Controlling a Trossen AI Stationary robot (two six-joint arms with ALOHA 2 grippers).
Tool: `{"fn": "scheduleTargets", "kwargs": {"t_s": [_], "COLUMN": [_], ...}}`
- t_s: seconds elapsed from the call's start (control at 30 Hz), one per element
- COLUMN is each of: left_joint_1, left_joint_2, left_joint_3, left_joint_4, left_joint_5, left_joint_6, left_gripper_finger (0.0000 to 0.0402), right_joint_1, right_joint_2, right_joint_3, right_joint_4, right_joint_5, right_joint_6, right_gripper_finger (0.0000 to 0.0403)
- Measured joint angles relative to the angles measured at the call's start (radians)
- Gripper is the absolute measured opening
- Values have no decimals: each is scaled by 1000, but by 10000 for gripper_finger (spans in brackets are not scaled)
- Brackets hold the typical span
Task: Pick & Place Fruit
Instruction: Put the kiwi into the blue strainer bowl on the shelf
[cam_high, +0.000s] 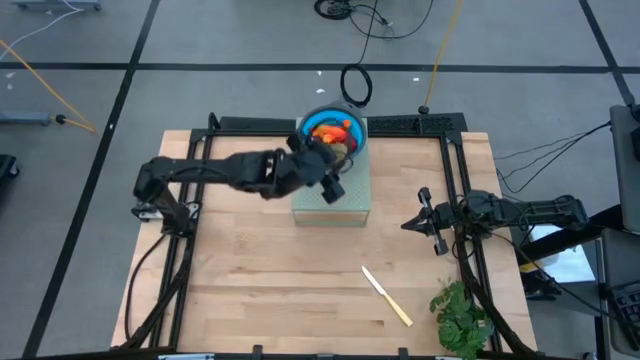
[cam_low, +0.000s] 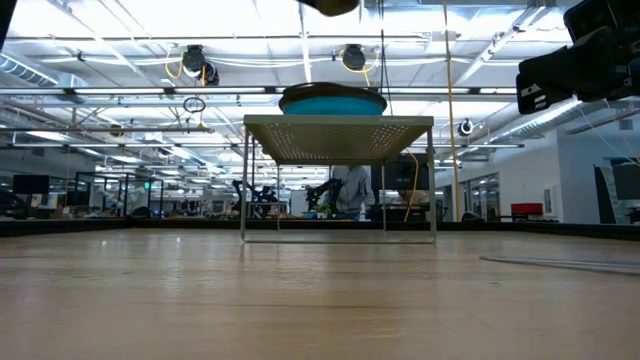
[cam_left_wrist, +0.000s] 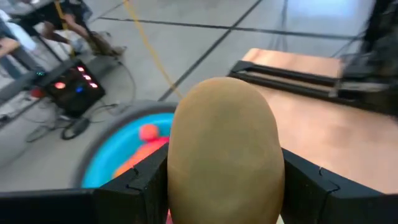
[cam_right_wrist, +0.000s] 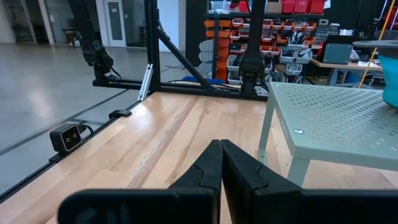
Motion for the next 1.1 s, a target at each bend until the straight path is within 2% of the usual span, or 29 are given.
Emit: {"fn": "scheduleTargets", "kwargs": {"t_s": [0.17, 0.7, 1.1], "left_joint_1": [80, 326, 409], "left_joint_2": [0, 4, 8], "left_joint_3": [0, 0, 0], "left_joint_4": [5, 13, 17], "left_joint_5": [24, 298, 407], "left_joint_6": [89, 142, 184], "left_gripper_finger": [225, 225, 225], "right_joint_1": [0, 0, 0], "right_joint_2": [0, 0, 0], "right_joint_3": [0, 0, 0], "right_joint_4": [0, -8, -8], "right_joint_5": [0, 0, 0], "right_joint_6": [0, 0, 0], "right_gripper_finger": [0, 0, 0]}}
